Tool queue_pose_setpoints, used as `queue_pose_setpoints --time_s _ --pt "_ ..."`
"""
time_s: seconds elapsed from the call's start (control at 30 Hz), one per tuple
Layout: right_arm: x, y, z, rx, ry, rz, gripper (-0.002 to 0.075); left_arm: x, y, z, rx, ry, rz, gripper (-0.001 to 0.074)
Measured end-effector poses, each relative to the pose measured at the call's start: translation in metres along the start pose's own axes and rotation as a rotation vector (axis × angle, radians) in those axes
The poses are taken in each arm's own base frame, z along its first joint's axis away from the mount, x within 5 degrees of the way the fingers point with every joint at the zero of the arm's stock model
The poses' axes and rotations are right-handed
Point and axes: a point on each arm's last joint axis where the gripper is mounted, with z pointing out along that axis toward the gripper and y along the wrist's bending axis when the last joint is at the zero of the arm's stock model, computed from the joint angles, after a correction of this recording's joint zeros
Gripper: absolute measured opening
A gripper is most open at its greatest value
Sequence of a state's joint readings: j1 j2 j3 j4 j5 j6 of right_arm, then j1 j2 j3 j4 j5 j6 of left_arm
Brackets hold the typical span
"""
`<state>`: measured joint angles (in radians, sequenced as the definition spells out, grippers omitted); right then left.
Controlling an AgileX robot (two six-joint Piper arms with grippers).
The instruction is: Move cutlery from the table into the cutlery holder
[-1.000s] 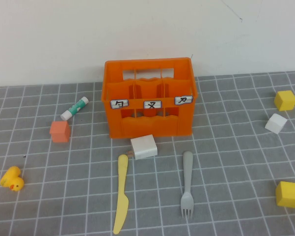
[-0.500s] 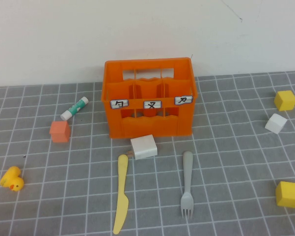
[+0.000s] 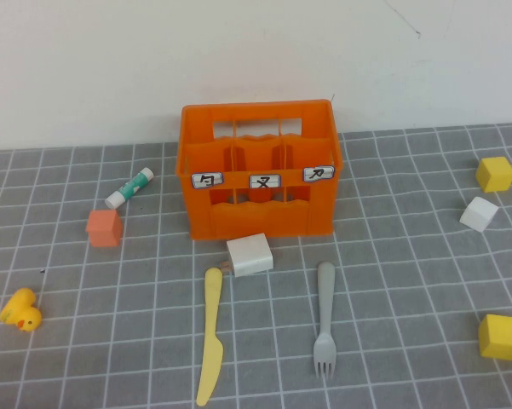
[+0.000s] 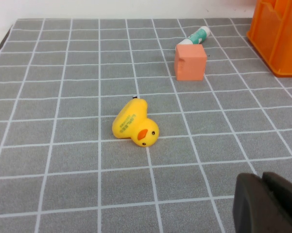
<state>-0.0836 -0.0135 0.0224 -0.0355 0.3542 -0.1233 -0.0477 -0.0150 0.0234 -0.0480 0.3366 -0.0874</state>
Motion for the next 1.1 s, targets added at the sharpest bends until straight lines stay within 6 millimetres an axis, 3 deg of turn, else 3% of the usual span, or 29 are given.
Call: queue_pose_setpoints --time_s 1.1 --pt "-0.0008 -0.0006 0.0 0.006 -0.009 -0.011 -0.0003 -0.0024 0.0001 0.0002 0.0 -0.031 0.012 -0.0001"
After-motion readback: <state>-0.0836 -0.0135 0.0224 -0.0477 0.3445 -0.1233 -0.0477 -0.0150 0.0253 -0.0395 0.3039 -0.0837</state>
